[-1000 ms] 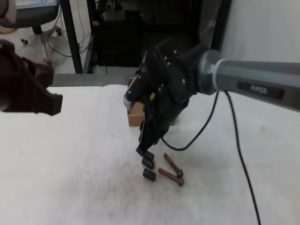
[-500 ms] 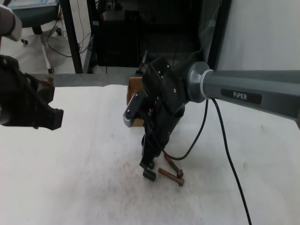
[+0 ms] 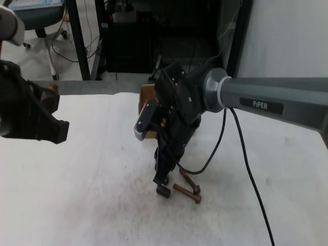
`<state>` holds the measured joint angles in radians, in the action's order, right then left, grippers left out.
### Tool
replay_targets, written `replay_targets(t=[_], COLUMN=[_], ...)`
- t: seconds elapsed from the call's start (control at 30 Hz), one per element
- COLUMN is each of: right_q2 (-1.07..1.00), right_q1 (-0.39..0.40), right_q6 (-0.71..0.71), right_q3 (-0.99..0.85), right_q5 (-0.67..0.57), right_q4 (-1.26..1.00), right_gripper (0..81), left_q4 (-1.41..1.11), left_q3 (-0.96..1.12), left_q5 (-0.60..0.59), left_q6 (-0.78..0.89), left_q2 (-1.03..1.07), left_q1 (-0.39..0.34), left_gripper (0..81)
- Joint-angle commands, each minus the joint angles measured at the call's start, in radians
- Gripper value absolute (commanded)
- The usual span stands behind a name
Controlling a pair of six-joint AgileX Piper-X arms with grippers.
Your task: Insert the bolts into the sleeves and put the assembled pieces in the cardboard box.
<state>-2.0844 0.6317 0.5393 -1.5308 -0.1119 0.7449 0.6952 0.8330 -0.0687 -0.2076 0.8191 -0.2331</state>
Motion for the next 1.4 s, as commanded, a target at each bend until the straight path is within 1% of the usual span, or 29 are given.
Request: replay_targets(t=[0.0,0.13,0.57,0.73,1.0,1.07,1.13,1.17,1.27,1.37], right_q2=[-0.019,-0.019,-0.023,-0.025,-0.061,-0.071,-0.073,-0.073,-0.06,-0.009], right_q1=[-0.001,-0.006,-0.005,-0.004,-0.004,-0.001,0.001,0.0,-0.002,-0.006], right_q6=[0.022,0.022,0.022,0.045,0.045,0.045,0.045,0.042,0.017,-0.035], right_q3=[0.0,0.0,0.0,0.0,0.0,0.0,0.0,0.0,-0.015,-0.024], right_q5=[0.025,0.053,0.054,0.054,0.054,0.054,0.054,0.064,0.14,0.151], right_q4=[0.004,0.02,-0.007,-0.026,-0.023,-0.023,-0.023,-0.023,-0.02,-0.014], right_gripper=[25.8,25.8,25.8,25.8,25.3,18.9,4.8,0.6,0.8,0.8], left_q4=[-0.011,-0.011,-0.011,-0.011,-0.011,-0.011,-0.011,-0.011,-0.017,-0.057], left_q3=[0.002,0.002,0.002,0.002,0.002,0.002,0.002,0.002,0.002,0.002], left_q5=[0.007,0.007,0.007,0.007,0.007,0.007,0.007,0.007,0.007,0.007], left_q6=[-0.009,-0.009,-0.009,-0.009,-0.009,-0.009,-0.009,-0.009,-0.01,-0.01], left_q2=[-0.012,-0.012,-0.012,-0.012,-0.012,-0.012,-0.012,-0.012,-0.012,-0.012], left_q1=[0.002,0.002,0.002,0.002,0.002,0.002,0.002,0.002,0.002,0.002], left_gripper=[0.4,0.4,0.4,0.4,0.4,0.4,0.4,0.4,0.4,0.4])
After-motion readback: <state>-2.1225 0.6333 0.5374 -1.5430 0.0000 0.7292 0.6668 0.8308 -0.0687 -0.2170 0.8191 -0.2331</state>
